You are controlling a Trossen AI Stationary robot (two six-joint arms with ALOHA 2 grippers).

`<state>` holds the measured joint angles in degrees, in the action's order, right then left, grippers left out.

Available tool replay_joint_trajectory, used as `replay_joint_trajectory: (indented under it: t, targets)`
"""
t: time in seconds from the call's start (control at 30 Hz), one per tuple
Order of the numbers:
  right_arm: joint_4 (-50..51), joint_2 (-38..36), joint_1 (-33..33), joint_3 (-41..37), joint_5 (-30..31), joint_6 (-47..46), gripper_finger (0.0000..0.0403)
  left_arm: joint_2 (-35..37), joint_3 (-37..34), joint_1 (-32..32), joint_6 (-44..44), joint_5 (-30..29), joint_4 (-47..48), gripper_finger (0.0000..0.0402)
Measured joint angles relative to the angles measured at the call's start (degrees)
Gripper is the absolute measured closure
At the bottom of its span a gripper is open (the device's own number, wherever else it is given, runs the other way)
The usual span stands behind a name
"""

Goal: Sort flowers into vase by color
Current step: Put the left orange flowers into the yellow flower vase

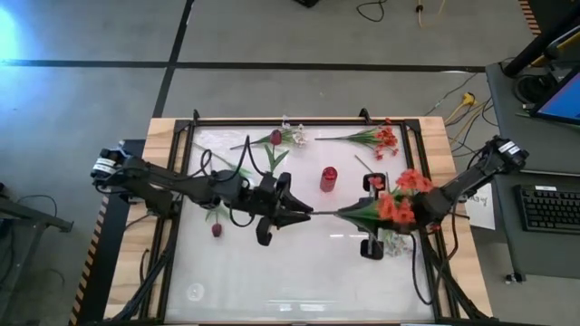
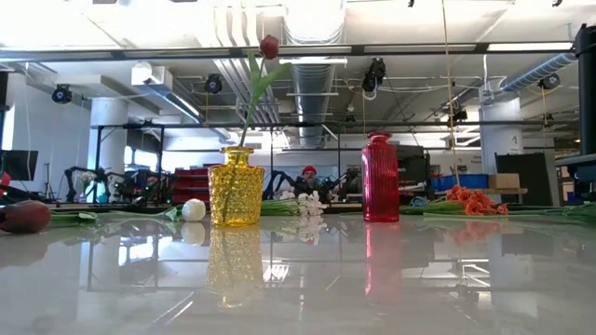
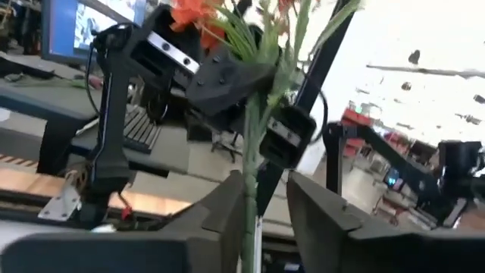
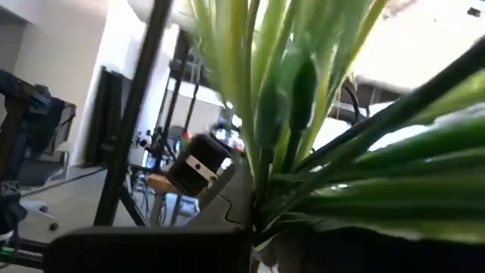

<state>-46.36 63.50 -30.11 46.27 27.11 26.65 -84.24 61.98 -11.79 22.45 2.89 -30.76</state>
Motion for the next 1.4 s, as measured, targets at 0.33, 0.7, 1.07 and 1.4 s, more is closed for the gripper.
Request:
replay_joint_trajectory:
  t: [0.33,0.7,1.07,1.4]
  targets:
    - [59.79,-1.85,0.6,18.17,21.84,-28.58,0.0376,9.76,0.0,0.19,-0.96,0.7,20.36,0.0257]
    - [85.83,-3.51,12.12,22.98,23.31,-46.83,0.0376,14.05,-0.17,-8.57,-2.38,-16.8,32.9,0.0256]
    - [77.3,-3.45,25.56,19.71,7.87,-40.34,0.0375,17.98,0.07,-17.75,-0.54,-34.04,43.95,0.0256]
    - [69.6,-3.51,29.44,13.57,3.89,-38.01,0.0375,19.64,0.07,-20.46,1.01,-38.45,47.3,0.0256]
